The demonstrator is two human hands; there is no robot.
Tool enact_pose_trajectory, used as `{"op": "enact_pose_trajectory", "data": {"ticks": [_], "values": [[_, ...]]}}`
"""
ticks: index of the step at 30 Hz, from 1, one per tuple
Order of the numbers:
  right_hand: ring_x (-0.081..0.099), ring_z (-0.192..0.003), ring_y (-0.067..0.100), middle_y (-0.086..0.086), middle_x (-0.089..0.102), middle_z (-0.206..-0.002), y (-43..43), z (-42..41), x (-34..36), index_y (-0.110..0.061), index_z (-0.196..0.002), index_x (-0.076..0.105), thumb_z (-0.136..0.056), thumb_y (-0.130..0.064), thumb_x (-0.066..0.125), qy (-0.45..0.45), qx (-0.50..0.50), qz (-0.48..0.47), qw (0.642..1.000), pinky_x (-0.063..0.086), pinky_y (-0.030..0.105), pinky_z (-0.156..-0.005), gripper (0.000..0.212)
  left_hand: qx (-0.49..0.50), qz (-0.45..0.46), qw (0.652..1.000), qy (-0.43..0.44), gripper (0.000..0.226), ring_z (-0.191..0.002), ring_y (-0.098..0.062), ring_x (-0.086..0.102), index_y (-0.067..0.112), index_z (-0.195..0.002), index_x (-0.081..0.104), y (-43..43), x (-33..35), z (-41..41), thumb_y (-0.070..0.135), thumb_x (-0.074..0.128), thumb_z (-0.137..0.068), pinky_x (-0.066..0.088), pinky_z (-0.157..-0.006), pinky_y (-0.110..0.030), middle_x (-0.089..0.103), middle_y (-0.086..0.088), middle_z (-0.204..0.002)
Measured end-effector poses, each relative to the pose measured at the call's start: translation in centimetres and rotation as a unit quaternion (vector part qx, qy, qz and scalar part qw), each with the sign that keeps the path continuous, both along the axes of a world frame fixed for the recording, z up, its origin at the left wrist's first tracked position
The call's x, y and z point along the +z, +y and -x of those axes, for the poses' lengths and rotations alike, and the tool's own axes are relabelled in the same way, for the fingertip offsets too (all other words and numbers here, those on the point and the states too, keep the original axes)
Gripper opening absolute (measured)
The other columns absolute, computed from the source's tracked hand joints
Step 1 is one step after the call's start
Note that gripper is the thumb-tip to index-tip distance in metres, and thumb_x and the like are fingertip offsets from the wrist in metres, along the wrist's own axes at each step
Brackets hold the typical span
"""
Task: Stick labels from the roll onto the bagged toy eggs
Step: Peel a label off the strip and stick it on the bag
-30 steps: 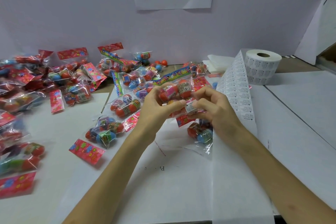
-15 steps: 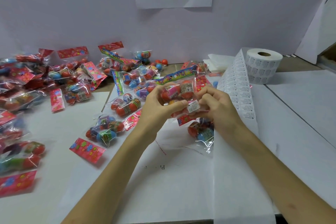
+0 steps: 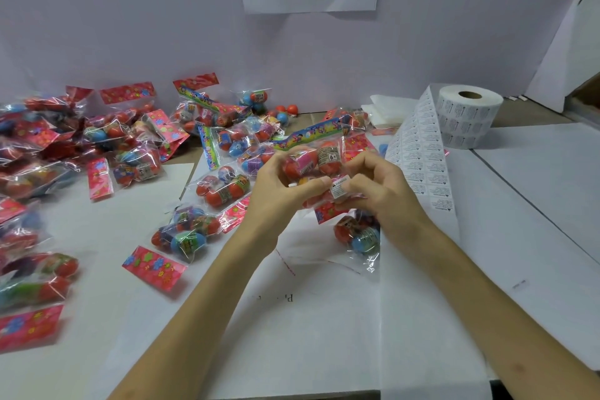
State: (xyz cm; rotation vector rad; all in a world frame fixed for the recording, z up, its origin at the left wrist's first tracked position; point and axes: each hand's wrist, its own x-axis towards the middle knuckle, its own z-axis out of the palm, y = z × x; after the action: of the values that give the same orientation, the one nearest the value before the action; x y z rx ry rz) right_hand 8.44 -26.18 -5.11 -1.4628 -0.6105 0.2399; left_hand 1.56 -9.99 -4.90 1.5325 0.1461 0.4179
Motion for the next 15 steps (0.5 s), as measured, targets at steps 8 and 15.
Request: {"op": "enact_pose_trajectory", "data": {"ticks": [8,15], "values": [[0.065,-0.091,0.039,0.02,0.067,-0.098,0.14,0.33,-0.14,-0.018,-0.096,0.059,-0.072,-0.015,0.075,-0.066,-0.022,0.058,0.996,0.059,0.053,-0.086,0.029,0.008,-0.003,1.0,0.006,0.046,-0.097,-0.016,0.076,0.034,-0.107,0.063,-0.01,-0.12,0.04,0.005,0.086,-0.08,0.064,-0.08,-0.032,0.078,0.008,-0.097],[0.068,-0.076,0.023,0.011,0.065,-0.083,0.18,0.0,0.33,-0.007,-0.089,0.057,-0.094,0.004,0.048,0.024,0.011,-0.003,1.0,0.06,0.031,-0.065,0.015,0.003,0.024,0.999,0.032,0.046,-0.103,-0.024,0.075,0.029,-0.112,0.061,-0.04,0.13,-0.07,0.007,0.086,-0.08,0.063,-0.089,-0.044,0.075,-0.004,-0.111]]}}
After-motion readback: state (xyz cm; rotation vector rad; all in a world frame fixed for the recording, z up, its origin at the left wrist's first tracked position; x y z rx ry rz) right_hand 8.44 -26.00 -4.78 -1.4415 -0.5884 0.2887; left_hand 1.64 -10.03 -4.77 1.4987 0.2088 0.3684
